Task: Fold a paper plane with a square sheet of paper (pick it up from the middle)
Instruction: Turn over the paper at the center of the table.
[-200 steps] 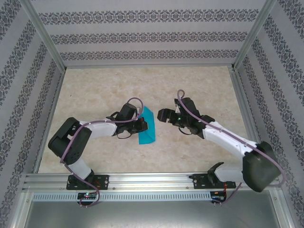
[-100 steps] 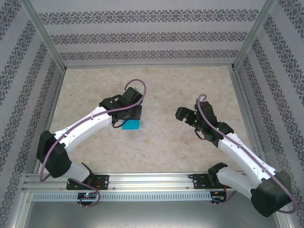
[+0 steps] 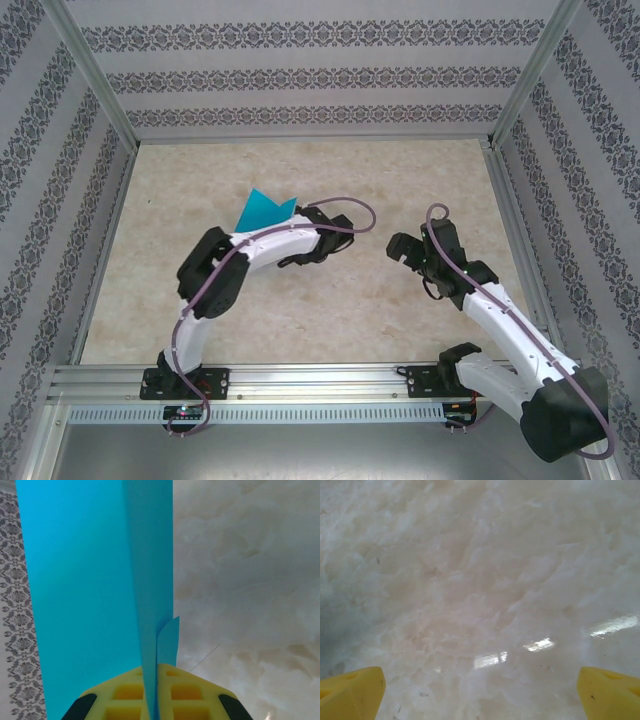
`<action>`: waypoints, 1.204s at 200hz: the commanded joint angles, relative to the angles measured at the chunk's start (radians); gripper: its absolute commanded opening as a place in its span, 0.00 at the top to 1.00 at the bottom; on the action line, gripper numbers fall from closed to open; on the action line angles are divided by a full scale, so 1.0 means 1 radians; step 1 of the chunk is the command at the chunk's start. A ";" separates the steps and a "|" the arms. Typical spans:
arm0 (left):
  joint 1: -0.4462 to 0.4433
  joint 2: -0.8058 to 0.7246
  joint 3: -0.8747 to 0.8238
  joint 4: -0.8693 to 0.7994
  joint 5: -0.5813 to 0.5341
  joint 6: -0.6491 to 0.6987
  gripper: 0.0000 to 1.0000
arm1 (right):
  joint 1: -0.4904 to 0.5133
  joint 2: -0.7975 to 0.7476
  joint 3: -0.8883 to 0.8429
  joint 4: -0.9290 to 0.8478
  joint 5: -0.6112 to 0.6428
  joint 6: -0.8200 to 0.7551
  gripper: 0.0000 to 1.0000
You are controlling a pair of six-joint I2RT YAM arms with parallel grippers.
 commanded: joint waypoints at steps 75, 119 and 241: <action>-0.077 0.107 0.043 0.189 0.242 0.000 0.97 | -0.107 -0.086 -0.025 -0.104 -0.062 -0.008 0.02; -0.078 0.101 0.033 0.226 0.322 -0.010 0.87 | -0.114 -0.077 -0.032 -0.093 -0.085 0.001 0.02; 0.028 -0.482 -0.292 0.602 0.766 -0.051 0.27 | -0.078 0.044 0.007 -0.008 -0.225 -0.020 0.09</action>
